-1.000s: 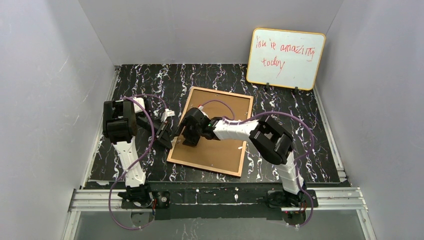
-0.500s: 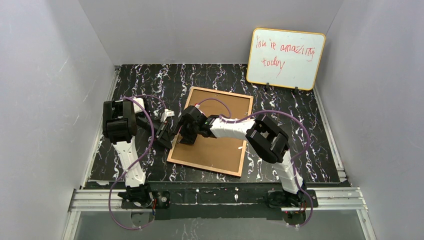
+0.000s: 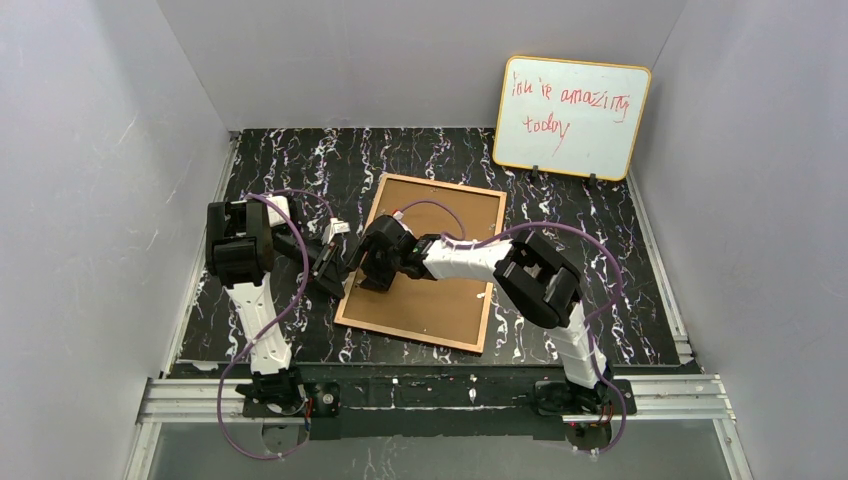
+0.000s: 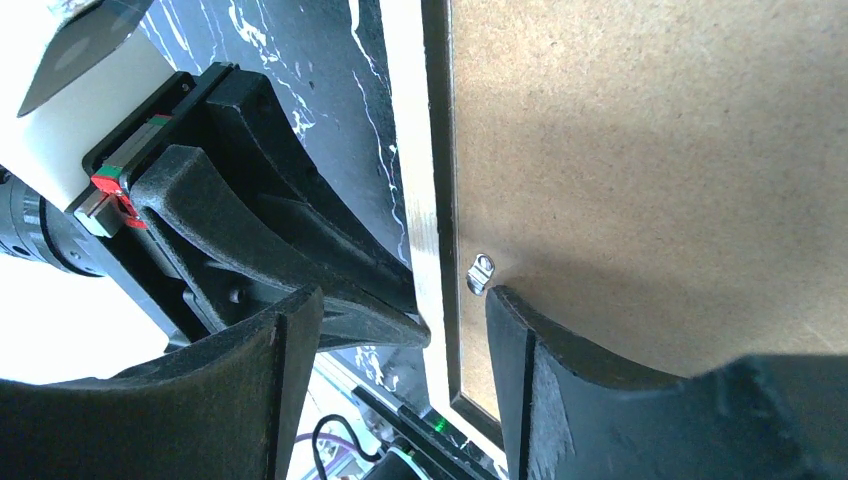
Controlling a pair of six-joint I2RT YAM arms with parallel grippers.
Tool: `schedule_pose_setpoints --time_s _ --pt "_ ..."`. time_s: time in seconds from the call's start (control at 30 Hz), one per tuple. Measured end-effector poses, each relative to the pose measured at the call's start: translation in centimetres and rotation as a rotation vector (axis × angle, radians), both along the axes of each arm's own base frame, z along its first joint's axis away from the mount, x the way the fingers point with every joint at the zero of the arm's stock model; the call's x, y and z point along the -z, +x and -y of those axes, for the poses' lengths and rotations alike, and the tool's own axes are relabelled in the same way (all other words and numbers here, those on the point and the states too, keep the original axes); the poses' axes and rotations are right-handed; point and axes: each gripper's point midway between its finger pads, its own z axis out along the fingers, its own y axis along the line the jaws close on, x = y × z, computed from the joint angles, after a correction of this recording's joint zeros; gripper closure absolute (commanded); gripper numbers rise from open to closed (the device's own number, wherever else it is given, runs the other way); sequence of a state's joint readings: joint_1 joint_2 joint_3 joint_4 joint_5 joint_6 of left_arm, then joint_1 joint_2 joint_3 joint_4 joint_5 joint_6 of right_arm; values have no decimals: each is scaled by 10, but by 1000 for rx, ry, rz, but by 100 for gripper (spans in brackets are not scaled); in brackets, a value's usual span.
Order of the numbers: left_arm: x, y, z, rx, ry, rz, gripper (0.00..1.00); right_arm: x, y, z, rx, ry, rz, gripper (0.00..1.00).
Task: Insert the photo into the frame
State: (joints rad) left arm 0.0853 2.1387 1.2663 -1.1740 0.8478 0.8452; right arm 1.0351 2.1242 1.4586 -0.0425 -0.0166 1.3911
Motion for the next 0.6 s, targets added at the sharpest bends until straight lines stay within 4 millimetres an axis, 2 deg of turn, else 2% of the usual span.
schedule_pose_setpoints --time_s 0.6 --pt "1 0 0 -12 0 -6 85 0 0 -4 -5 -12 -29 30"
